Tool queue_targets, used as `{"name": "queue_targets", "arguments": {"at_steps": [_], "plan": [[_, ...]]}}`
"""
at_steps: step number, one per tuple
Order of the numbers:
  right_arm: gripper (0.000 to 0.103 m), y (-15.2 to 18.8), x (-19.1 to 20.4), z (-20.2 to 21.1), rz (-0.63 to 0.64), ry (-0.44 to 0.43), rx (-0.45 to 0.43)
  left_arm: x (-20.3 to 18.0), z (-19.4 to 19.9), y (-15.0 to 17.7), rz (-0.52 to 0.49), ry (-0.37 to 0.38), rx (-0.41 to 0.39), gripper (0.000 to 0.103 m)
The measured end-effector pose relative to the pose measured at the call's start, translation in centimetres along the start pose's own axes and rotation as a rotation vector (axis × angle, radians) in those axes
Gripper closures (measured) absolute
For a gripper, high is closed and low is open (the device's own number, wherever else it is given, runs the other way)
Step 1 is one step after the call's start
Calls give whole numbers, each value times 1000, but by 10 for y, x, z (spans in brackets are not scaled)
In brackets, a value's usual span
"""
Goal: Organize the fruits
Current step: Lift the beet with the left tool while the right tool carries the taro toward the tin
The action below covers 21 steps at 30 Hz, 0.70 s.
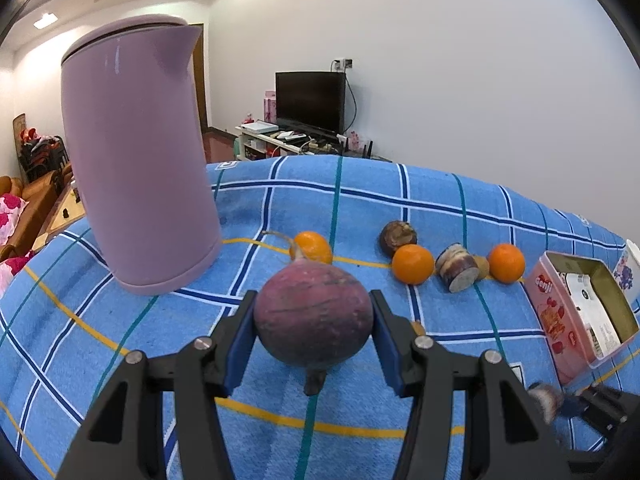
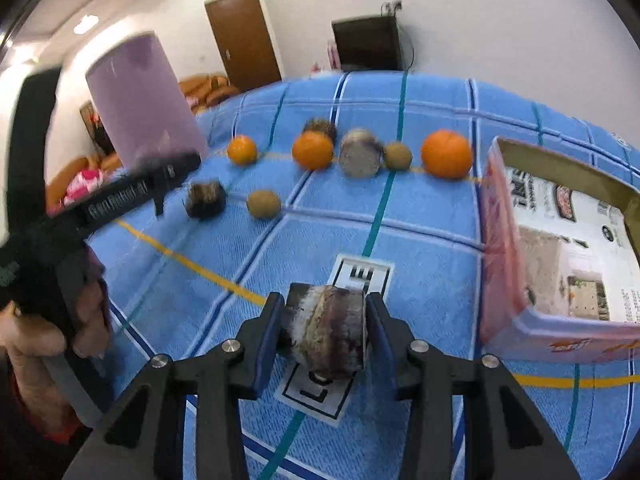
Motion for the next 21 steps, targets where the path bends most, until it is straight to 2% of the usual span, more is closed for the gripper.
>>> {"name": "queue_targets", "arguments": {"at_steps": [4,6,11,16,21], "plan": [[59,-20,-4,36,23,57,-180,-7,4,1,-21,3,-22,47],[59,-27,-10,50,25,103,-235,-11,5,2,-28,6,-26,47],[59,-32,-33,69,15,196,-277,-24,9,10,-41,24,-29,47],[59,-20,-70,84,-4,305,-276,-44,18,18,-61,53,-34,47],[59,-12,-104,102,-48,377,-294,-66,27,24,-88,92,-32,47]]}}
Point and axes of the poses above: each gripper's, at about its wrist camera, not at the fingertips, and z roughly against the way its jaws point, x to its left, y to its underside, the point moved 7 cm from there along -z, roughly the way its jaws point, and after that the axes turned 13 degrees about z, right-handed, at the moved point
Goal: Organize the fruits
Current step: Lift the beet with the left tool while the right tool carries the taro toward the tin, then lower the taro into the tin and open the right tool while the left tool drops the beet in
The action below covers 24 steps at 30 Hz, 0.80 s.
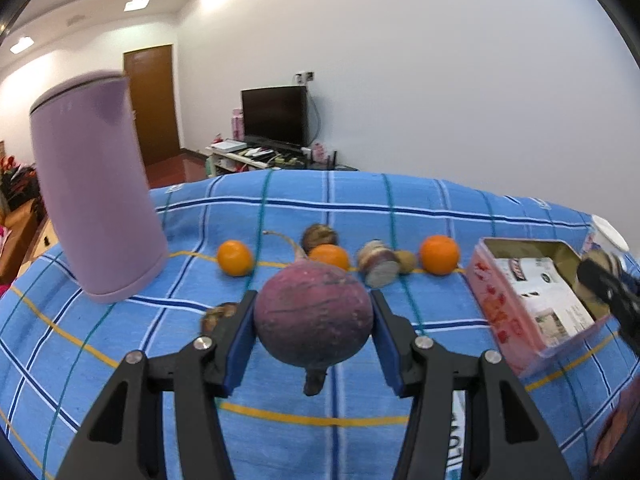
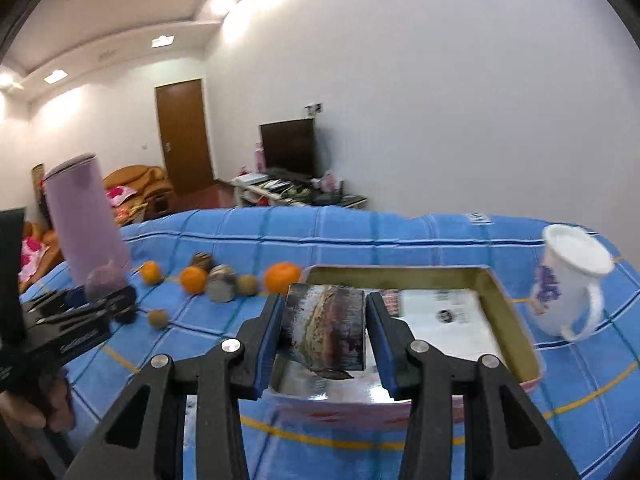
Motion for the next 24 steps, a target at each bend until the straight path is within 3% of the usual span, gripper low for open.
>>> {"name": "queue_targets", "arguments": {"at_steps": [9,18,24], "plan": [[59,18,-65,-6,-54,95,40,-58,9,6,-70,80,5,47],[59,38,-104,-6,-21,161,99,-147,9,19,-140,201,31,47],[59,46,-113,-10,-3,163,130,-199,-7,37,-156,244,97,47]]}}
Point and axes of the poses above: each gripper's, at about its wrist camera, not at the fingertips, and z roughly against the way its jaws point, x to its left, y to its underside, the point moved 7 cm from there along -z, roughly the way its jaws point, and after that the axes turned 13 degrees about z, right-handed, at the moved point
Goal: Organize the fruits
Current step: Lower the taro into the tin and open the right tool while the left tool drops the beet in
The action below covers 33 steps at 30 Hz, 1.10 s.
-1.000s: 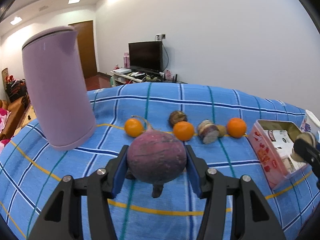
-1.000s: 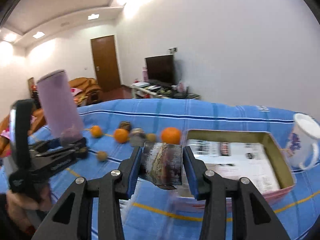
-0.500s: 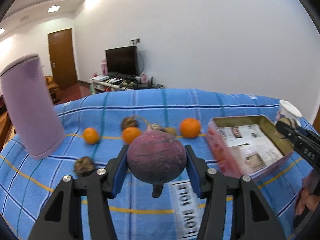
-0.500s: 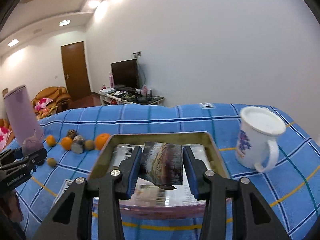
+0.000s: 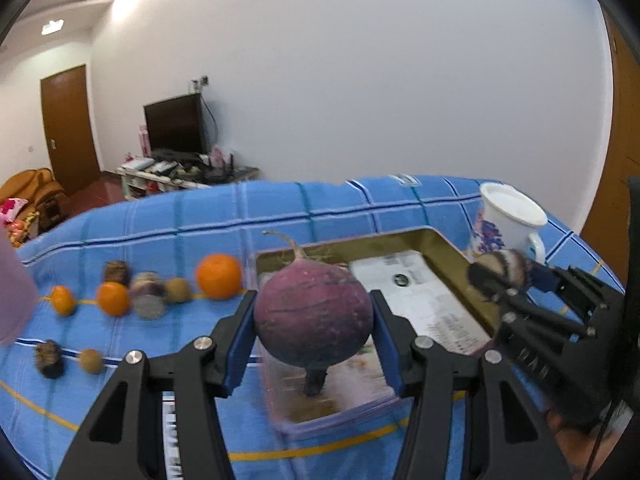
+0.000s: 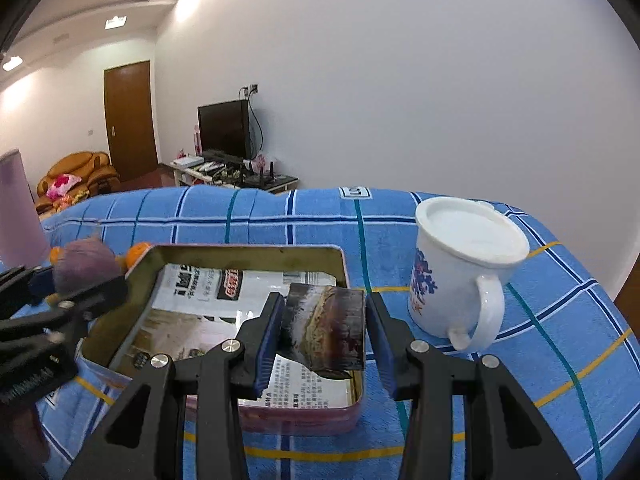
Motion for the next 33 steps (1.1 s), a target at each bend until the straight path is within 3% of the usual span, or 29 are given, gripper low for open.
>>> {"name": "queue_targets", "arguments": {"at_steps": [7,17,25,28,31,33], "plan": [[59,5,5,-13,21,-19,55,-12,-25,15,-21,-38,58,47],[59,7,9,-18,14,-67,73,-9,-33,24,-76,-86,82,47],[58,8,10,-22,-24,-113,94,-6,-33,24,-66,-90,85,47],[58,7,8,-20,-52,-131,77,-7,-25,21,-76,-91,41,45],[58,8,4,-17,-76,-122,66,-7,-18,18,-84,-114,1,31],[58,7,-1,-15,-105,-127,48,-4,-14,16,-66,-111,-19,16]]}}
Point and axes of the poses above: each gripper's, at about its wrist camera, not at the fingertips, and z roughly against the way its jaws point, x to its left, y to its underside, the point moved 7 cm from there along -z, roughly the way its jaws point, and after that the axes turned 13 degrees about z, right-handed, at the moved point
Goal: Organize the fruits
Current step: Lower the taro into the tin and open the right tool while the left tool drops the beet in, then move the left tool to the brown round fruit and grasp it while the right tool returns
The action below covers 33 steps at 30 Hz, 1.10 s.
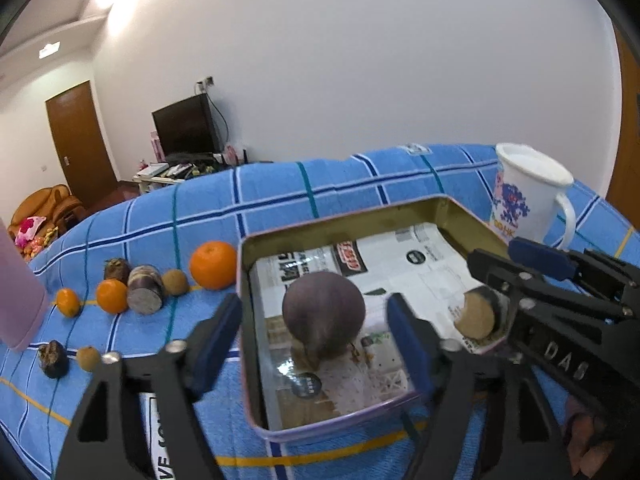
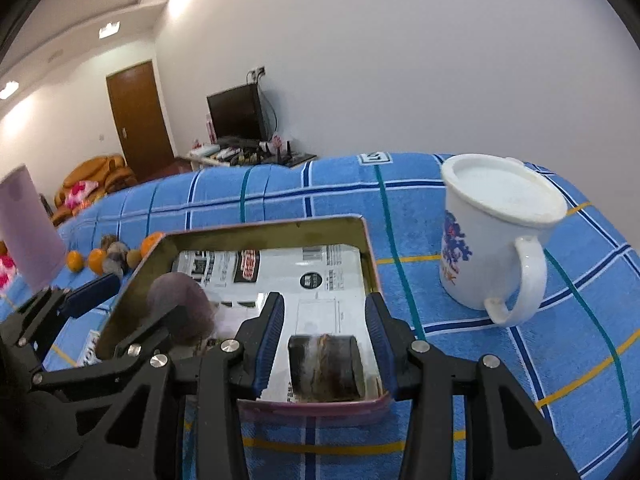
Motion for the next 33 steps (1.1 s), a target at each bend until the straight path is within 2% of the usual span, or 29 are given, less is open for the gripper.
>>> {"name": "queue_targets", "arguments": {"at_steps": [1,2,3,5,8,13,21,28,33], "plan": [[58,-1,-2,2,-18,-7,-13,2,3,-2,10,4,-13,11],[55,-2,-4,4,-33,-11,-28,4,6,-3,16,3,-28,1],[48,-3,-6,7,-43,-8,-44,6,11,-6,22,-3,-58,0],[40,-5,-9,16,-51,15,-93,7,18,-10,18,-15,-103,0],[38,-11,-12,32,-50,76,-180,8,24,-13,12,-23,-138,0],[37,-17,-17,47,-61,152,-258,19,26,-15,32,-63,-143,0],[37,-20,-9,51,-24,160,-293,61,34,-22,80,-129,-156,0],[37,-20,-1,56,18,205,-309,97,39,-20,-33,-228,-192,0],[37,-20,3,56,16,224,-301,127,39,-23,-9,-254,-196,0]]}}
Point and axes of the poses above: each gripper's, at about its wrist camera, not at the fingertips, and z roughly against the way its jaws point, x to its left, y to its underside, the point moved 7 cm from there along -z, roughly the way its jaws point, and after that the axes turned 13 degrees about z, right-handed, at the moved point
